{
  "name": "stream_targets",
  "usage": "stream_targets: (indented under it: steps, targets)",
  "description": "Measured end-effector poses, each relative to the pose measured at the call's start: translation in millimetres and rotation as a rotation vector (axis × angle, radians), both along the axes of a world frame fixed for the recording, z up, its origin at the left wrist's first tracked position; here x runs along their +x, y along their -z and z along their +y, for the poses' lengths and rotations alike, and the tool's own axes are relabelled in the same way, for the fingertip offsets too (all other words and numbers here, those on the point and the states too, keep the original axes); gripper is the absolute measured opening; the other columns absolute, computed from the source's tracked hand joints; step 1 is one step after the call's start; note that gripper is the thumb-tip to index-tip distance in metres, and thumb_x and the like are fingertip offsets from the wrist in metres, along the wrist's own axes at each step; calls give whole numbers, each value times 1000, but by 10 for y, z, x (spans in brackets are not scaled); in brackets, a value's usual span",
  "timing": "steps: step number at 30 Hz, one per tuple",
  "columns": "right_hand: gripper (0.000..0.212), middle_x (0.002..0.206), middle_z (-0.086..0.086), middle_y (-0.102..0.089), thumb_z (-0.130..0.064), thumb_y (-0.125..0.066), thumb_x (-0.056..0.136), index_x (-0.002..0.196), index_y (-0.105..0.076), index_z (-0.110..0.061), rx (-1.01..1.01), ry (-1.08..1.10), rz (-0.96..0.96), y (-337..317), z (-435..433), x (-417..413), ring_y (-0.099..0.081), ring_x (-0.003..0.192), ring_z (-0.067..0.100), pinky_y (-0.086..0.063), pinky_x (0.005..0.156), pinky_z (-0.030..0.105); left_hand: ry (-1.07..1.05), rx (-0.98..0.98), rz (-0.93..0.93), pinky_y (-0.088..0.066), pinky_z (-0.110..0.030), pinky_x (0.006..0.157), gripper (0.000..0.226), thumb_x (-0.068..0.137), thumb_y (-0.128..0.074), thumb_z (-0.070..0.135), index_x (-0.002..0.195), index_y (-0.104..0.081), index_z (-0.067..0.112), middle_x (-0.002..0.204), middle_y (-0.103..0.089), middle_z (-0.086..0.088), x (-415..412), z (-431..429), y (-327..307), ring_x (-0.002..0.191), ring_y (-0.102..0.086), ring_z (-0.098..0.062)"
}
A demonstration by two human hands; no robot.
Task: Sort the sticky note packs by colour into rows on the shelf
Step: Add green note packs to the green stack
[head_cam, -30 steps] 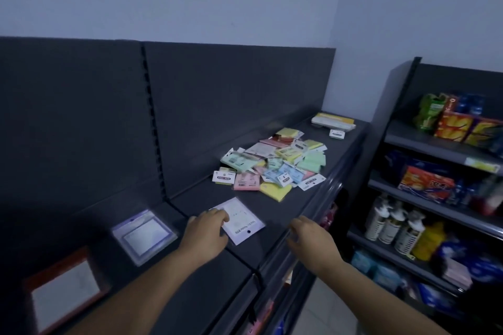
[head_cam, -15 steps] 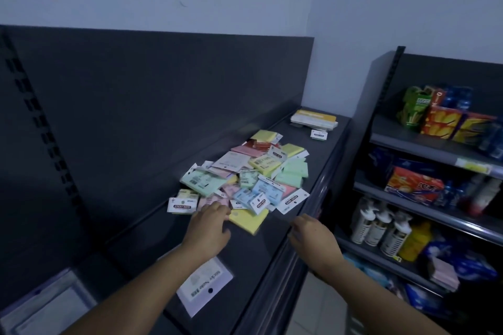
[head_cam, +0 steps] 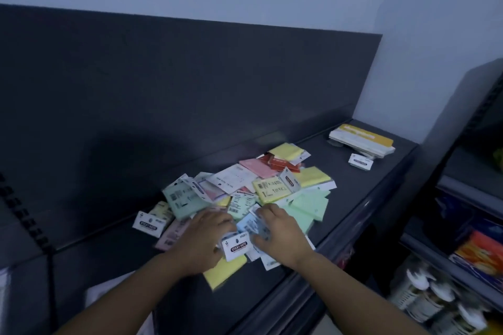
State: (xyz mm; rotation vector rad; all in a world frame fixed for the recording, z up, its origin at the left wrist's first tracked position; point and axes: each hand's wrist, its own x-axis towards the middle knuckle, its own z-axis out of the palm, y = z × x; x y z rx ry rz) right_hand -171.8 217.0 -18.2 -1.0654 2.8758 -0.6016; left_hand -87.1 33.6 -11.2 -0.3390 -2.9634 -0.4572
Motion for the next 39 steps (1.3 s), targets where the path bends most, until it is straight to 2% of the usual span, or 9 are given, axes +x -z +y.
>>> stream_targets:
  steps: [3, 7, 13, 19, 22, 29, 34, 36, 39]
  targets:
    - [52, 127, 1, -48, -41, -52, 87, 131, -47, -13, -103, 9, -14, -36, 8, -158, -47, 116, 18, -38, 97, 30, -54, 109, -61, -6, -16, 107, 59, 74, -41, 9, 130, -49, 27, 138, -36, 13, -58, -51, -23, 135, -20, -6]
    - [38, 121, 1, -53, -24, -53, 87, 123, -53, -12, -159, 38, 41, -48, 76, -324, -50, 111, 18, -39, 95, 31, -132, 197, -68, -18, -16, 95, 50, 74, -46, 6, 117, -58, 28, 124, -38, 23, -130, -54, -125, 118, -28, -2]
    - [40, 125, 0, -48, -22, -53, 87, 126, -49, -16, -74, 246, 65, -81, 434, -544, -46, 115, 19, -37, 96, 32, -147, 245, 11, -27, -28, 103, 44, 65, -40, 32, 101, -64, 26, 106, -58, 14, -468, 216, -167, 106, -45, -5]
    - [57, 130, 4, -44, -46, -57, 85, 131, -42, -15, 99, 335, -78, -23, 791, -874, -42, 120, 22, -38, 97, 37, -58, -106, -66, -21, -26, 96, 62, 77, -29, 54, 119, -58, 18, 118, -56, 5, -828, 907, -85, 115, -43, -15]
    - [69, 129, 3, -44, -58, -60, 79, 131, -41, -17, 171, 262, -129, -54, 849, -1096, -42, 121, 23, -39, 97, 37, -208, -327, -124, -22, -34, 98, 63, 81, -40, 64, 115, -57, 14, 116, -54, -2, -990, 1171, -67, 116, -39, -21]
    - [97, 131, 7, -39, -69, -68, 62, 135, -36, -13, 187, 160, -214, -53, 968, -1417, -35, 125, 25, -39, 98, 37, -505, -428, -256, -23, -40, 100, 79, 79, -40, 73, 127, -42, 10, 121, -46, -10, -1209, 1734, -41, 115, -34, -26]
    - [101, 135, 11, -29, -55, -77, 63, 137, -27, -8, 73, 182, -357, -74, 1027, -1485, -41, 122, 27, -44, 91, 32, -631, -364, -308, -23, -36, 98, 78, 83, -34, 71, 130, -38, 9, 127, -43, -9, -1198, 1813, 16, 117, -32, -25]
    - [96, 135, 13, -28, -49, -78, 65, 135, -27, -7, 19, 190, -412, -91, 1053, -1480, -45, 117, 27, -43, 81, 27, -671, -285, -290, -23, -35, 99, 76, 79, -44, 71, 125, -42, 11, 126, -44, -8, -1200, 1772, 19, 117, -32, -25]
    - [82, 133, 12, -38, -35, -78, 72, 132, -32, -5, -166, 240, -576, -106, 1090, -1479, -46, 117, 25, -42, 83, 26, -711, -170, -290, -24, -35, 100, 80, 68, -60, 69, 125, -42, 15, 127, -41, -4, -1193, 1703, -42, 119, -30, -23]
